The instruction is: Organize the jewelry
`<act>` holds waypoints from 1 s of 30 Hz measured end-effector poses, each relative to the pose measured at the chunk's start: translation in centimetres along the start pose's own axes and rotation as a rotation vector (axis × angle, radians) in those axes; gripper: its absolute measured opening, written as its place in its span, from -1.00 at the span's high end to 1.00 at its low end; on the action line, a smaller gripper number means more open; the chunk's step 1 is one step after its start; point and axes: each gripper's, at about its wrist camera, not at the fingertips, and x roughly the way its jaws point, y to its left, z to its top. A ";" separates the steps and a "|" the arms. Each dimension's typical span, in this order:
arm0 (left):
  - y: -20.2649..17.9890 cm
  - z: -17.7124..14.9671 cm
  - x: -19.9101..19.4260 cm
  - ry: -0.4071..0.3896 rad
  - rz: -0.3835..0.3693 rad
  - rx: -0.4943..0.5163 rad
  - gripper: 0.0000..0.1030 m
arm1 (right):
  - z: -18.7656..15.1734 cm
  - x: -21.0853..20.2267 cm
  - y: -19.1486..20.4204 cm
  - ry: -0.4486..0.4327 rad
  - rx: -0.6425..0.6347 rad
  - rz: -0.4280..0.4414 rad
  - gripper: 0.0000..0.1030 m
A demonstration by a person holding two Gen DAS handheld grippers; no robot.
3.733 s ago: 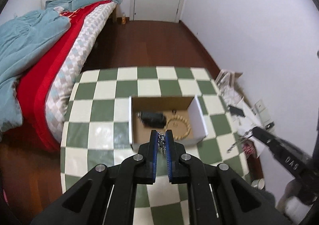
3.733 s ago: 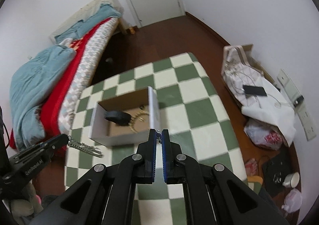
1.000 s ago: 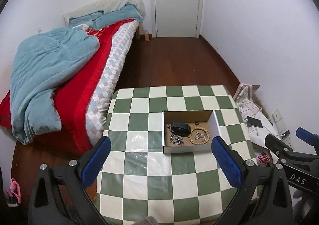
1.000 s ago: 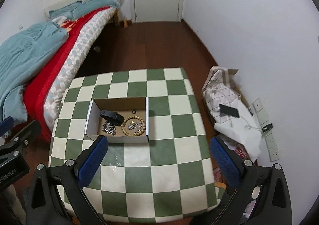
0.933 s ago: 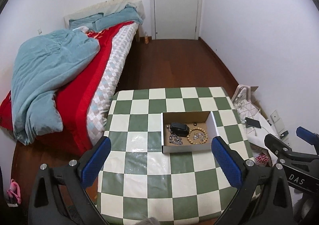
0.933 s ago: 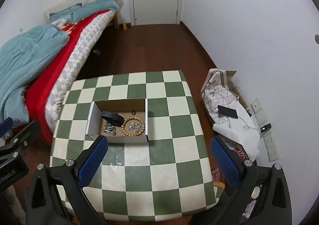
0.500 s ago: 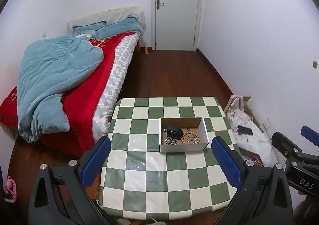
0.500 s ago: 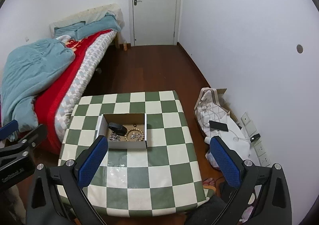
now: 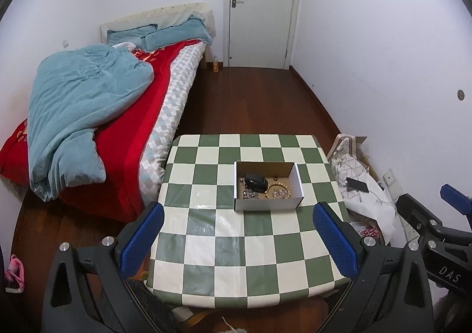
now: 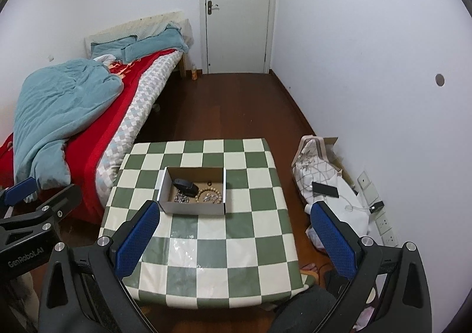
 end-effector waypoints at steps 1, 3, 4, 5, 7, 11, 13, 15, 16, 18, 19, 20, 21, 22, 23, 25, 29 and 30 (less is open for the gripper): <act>0.0 0.0 0.2 0.003 0.003 0.000 -1.00 | -0.1 0.2 0.0 0.006 0.000 0.000 -1.00; 0.1 0.1 0.5 0.009 0.009 -0.002 -1.00 | -0.2 0.5 -0.1 0.014 0.002 0.001 -1.00; 0.1 0.2 0.7 0.010 0.013 -0.002 -1.00 | -0.2 0.8 -0.1 0.019 0.003 0.002 -1.00; 0.0 0.3 0.9 0.009 0.017 -0.003 -1.00 | -0.2 1.0 -0.1 0.022 0.002 0.001 -1.00; -0.1 0.6 1.4 0.006 0.032 -0.001 -1.00 | 0.0 1.6 -0.1 0.025 0.003 -0.002 -1.00; -0.4 1.3 2.6 0.006 0.059 -0.004 -1.00 | 0.4 3.0 -0.1 0.027 0.008 -0.023 -1.00; -0.6 1.6 3.3 0.010 0.065 -0.004 -1.00 | 0.7 3.7 -0.1 0.032 0.009 -0.029 -1.00; -0.7 1.9 4.0 0.015 0.076 -0.003 -1.00 | 1.1 4.5 -0.2 0.034 0.014 -0.035 -1.00; -0.8 2.1 4.5 0.018 0.079 -0.003 -1.00 | 1.3 5.1 -0.2 0.038 0.015 -0.040 -1.00; -0.9 2.2 5.1 0.026 0.084 -0.006 -1.00 | 1.8 5.8 -0.2 0.041 0.015 -0.048 -1.00; -1.0 2.3 5.4 0.029 0.085 -0.006 -1.00 | 1.9 6.5 -0.2 0.045 0.015 -0.051 -1.00; -1.0 2.5 5.7 0.034 0.091 -0.003 -1.00 | 2.1 6.9 -0.2 0.048 0.016 -0.054 -1.00; -1.1 2.6 6.0 0.039 0.094 -0.001 -1.00 | 2.2 7.4 -0.3 0.054 0.017 -0.058 -1.00; -1.2 2.7 6.4 0.044 0.091 0.000 -1.00 | 2.3 8.1 -0.3 0.062 0.018 -0.061 -1.00; -1.2 2.7 6.7 0.049 0.092 0.001 -1.00 | 2.5 8.4 -0.4 0.066 0.019 -0.063 -1.00; -1.2 2.8 7.2 0.056 0.096 0.001 -1.00 | 2.6 9.6 -0.5 0.083 0.018 -0.068 -1.00; -1.0 2.9 7.9 0.067 0.101 -0.009 -1.00 | 2.7 11.0 -0.4 0.106 0.016 -0.068 -1.00; -0.9 2.9 7.9 0.068 0.104 -0.013 -1.00 | 2.8 11.4 -0.4 0.112 0.018 -0.059 -1.00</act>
